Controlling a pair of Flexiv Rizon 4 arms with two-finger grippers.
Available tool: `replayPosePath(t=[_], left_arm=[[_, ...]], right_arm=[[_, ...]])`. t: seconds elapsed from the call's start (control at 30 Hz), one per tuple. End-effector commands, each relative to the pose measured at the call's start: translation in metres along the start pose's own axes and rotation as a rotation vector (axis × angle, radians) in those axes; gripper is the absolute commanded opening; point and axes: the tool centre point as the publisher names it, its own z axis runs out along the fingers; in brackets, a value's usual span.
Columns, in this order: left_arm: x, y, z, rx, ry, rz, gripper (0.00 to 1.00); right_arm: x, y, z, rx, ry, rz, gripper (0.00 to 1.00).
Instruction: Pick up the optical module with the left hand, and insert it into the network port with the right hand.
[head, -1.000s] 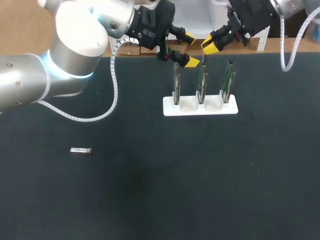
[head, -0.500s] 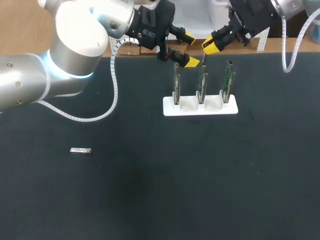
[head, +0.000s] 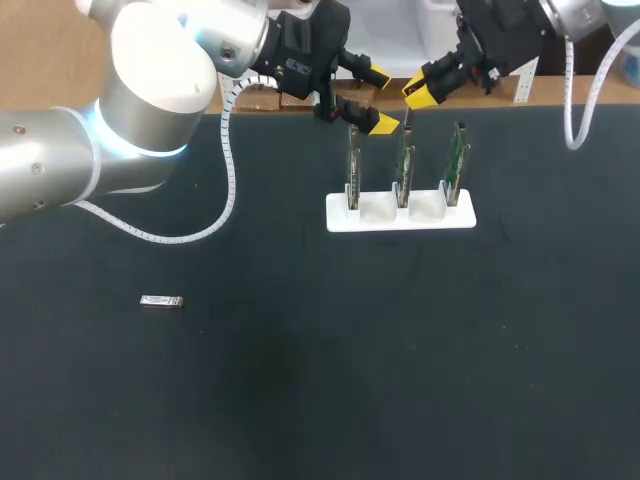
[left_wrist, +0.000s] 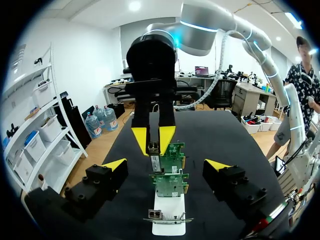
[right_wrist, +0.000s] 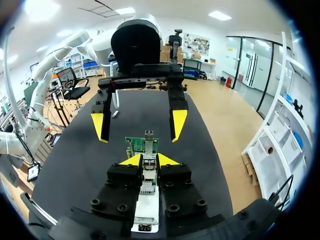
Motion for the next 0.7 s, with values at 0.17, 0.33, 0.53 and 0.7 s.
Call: replayPosePath(t=[0.17, 0.33, 0.53, 0.7], left_arm=[[-0.0016, 0.001, 0.0001, 0.001, 0.009, -0.004, 1.0], [-0.0016, 0.001, 0.0001, 0.001, 0.009, -0.004, 1.0], [-0.0016, 0.001, 0.0001, 0.001, 0.009, -0.004, 1.0], [-0.0016, 0.001, 0.0001, 0.001, 0.009, -0.004, 1.0]], right_arm=[[0.0007, 0.0072, 0.0005, 0.018, -0.001, 0.004, 0.0], [0.0005, 0.0075, -0.0001, 0.016, -0.001, 0.004, 0.0], [0.0027, 0.0057, 0.0004, 0.008, 0.002, 0.003, 0.0], [0.0024, 0.0053, -0.0007, -0.01, -0.003, -0.002, 0.0]])
